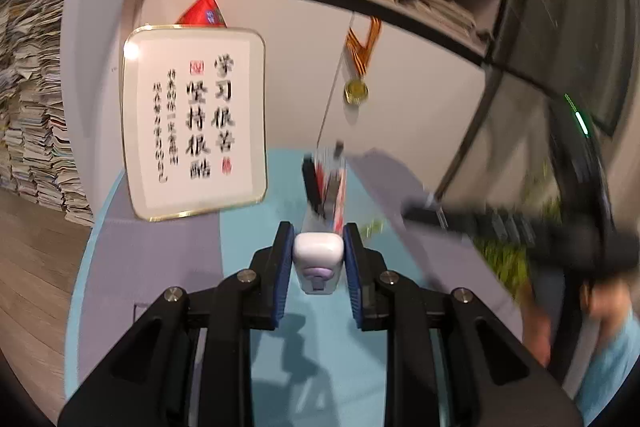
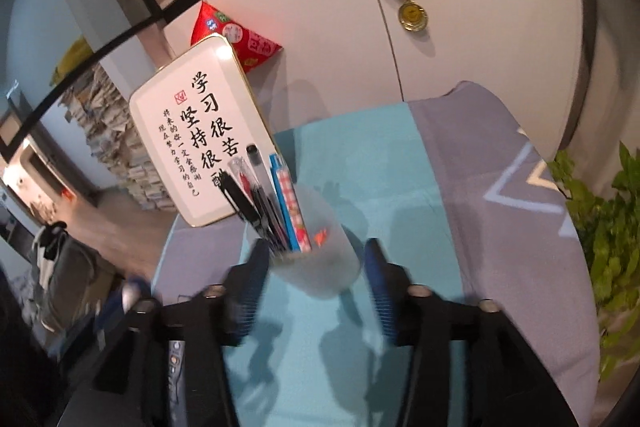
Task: Organize stationery
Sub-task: 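Lower the white-lilac highlighter into the frosted cup with the left tool and release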
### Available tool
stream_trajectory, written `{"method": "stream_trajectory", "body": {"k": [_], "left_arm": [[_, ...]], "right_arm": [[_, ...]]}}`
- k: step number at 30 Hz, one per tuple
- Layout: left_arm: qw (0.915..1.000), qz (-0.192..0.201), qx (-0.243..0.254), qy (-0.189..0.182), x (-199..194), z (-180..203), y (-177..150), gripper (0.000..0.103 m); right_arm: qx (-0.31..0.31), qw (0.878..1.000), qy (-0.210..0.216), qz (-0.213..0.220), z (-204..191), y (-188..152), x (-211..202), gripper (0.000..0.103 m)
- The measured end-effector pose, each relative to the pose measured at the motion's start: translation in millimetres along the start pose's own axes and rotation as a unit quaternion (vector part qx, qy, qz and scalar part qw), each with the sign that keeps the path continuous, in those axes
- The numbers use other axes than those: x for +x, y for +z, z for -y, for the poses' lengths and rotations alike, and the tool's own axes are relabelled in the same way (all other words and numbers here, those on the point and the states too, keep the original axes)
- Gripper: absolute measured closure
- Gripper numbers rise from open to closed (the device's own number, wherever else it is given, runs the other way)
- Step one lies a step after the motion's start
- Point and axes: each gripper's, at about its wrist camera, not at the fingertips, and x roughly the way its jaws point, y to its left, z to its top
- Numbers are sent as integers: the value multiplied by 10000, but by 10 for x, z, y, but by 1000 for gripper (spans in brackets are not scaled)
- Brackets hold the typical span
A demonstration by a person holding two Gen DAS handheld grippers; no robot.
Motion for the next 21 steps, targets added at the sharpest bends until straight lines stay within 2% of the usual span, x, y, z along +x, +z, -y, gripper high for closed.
{"method": "stream_trajectory", "body": {"k": [6,12,21], "left_arm": [[9982,382,-469,25,83,64,191,80],[9982,494,-302,132,223,311,289,80],[9987,279,-228,350,563,450,306,80]], "right_arm": [[101,9999,-16,-88,203,-198,-148,47],[27,9994,-348,-47,334,-299,-232,47],[110,9992,-372,-136,548,-464,-282,47]]}}
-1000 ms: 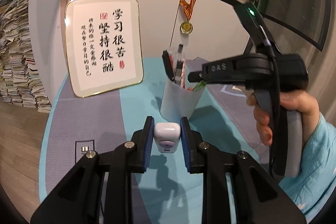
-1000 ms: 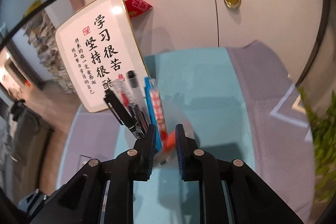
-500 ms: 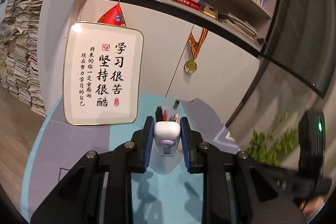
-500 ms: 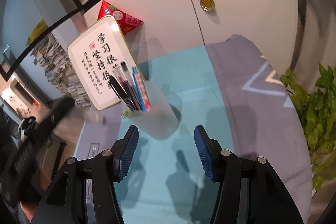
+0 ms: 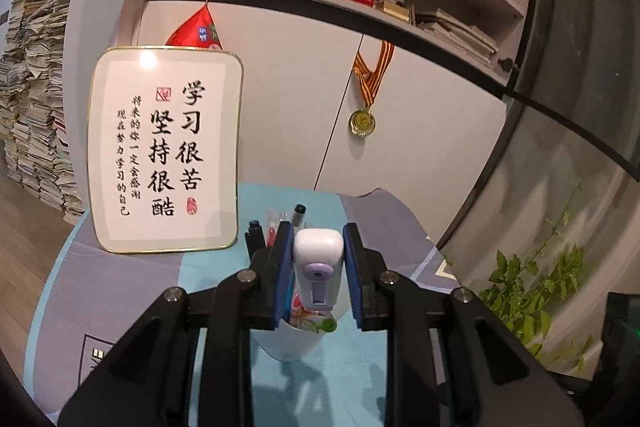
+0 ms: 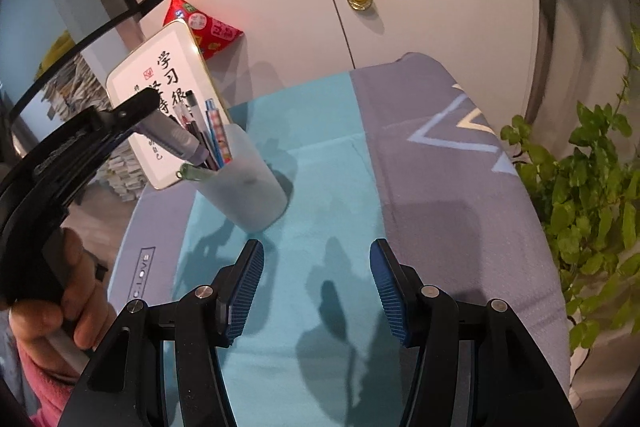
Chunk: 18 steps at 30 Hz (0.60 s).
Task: Organize stationery
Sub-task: 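Lower the white-lilac highlighter into the frosted cup with the left tool and release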
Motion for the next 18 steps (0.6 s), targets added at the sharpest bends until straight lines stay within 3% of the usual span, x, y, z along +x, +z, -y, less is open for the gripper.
{"method": "stream_trajectory", "body": {"k": [18], "left_arm": [[9988,-382,265,155,227,36,-128,80]], "right_arm": [[179,9998,85,-98,99,-73,31,47]]}}
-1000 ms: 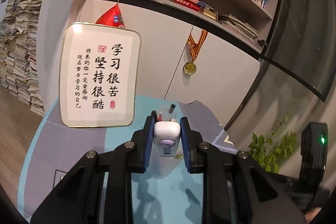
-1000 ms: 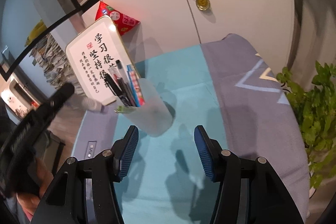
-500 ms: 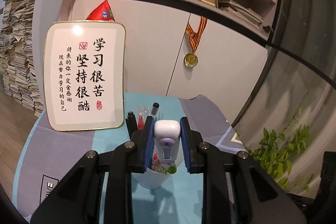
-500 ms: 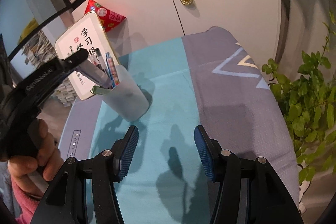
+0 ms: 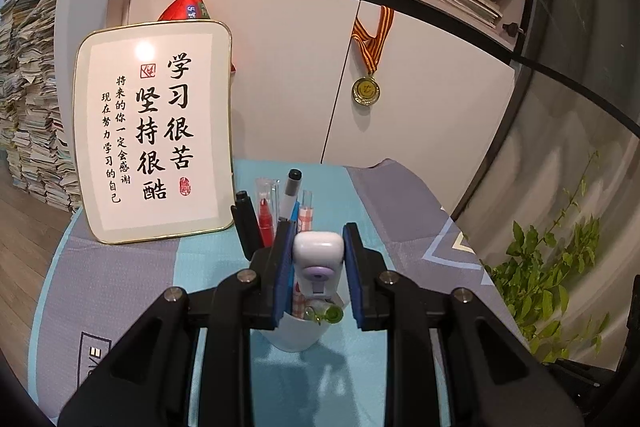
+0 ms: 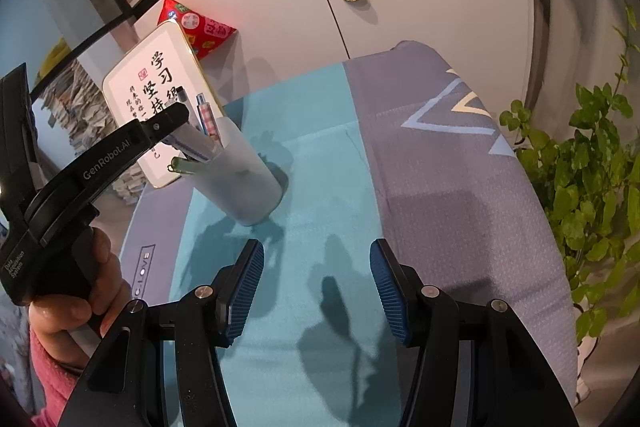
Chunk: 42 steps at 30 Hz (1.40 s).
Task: Organize stationery
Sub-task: 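Lower the white-lilac highlighter into the frosted cup with the left tool and release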
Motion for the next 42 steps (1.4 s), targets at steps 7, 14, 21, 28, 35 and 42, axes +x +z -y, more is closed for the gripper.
{"method": "stream_trajectory", "body": {"k": [7,14,21,28,35,42], "left_arm": [[9999,-125,13,107,44,-12,9,78],[9993,-245,133,256,128,-10,33,78],[9990,-214,166,368,81,-32,73,77],[9983,-238,136,523,104,-120,94,80],[9989,-216,232,335,38,-65,54,80],[9986,85,347,401,-270,-136,53,64]], "right_arm": [[49,10000,8,-30,20,-15,-1,47],[84,10000,32,-43,35,-32,5,47],[129,9999,39,-53,60,-53,15,47],[164,9998,79,-97,72,-57,51,47],[166,9998,78,-118,72,-62,66,47],[195,9998,10,-86,49,-47,49,47]]}}
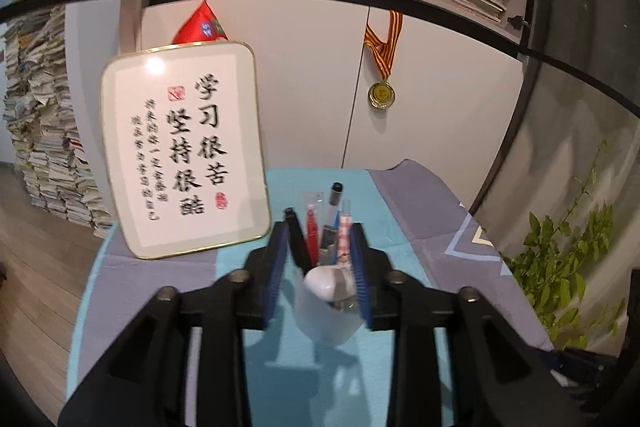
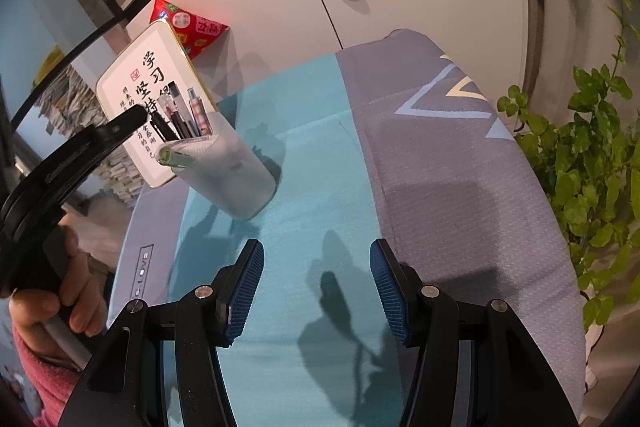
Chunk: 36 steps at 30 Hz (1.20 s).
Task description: Organize stationery
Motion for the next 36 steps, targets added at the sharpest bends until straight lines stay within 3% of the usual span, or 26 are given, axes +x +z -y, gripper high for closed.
{"method": "stream_trajectory", "body": {"k": [2,6,12,17,23,27,32,36], "left_arm": [[9998,93,125,146,-100,1,-50,50],[9973,150,581,423,-303,74,-202,44],[9962,214,795,270,-676,147,-342,25],[9954,409,863,97,-1082,199,-399,10],[9947,684,750,140,-1566,167,-457,2],[9926,926,751,224,-1927,152,-521,1],[9914,1112,649,240,-2276,105,-588,1],[9900,1285,528,242,-2547,69,-600,1]], "right_arm": [[-37,10000,-16,24,-46,-16,-27,47],[-170,9997,-93,124,-151,-56,-120,47],[-365,9980,-213,475,-376,-131,-444,47],[-630,9915,-452,1042,-634,-267,-879,47],[-750,9818,-708,1594,-871,-506,-1362,44],[-894,9733,-964,1879,-1023,-665,-1610,44],[-1034,9627,-981,2300,-1202,-861,-1968,43],[-1003,9476,-1027,2855,-1335,-1023,-2343,25]]}}
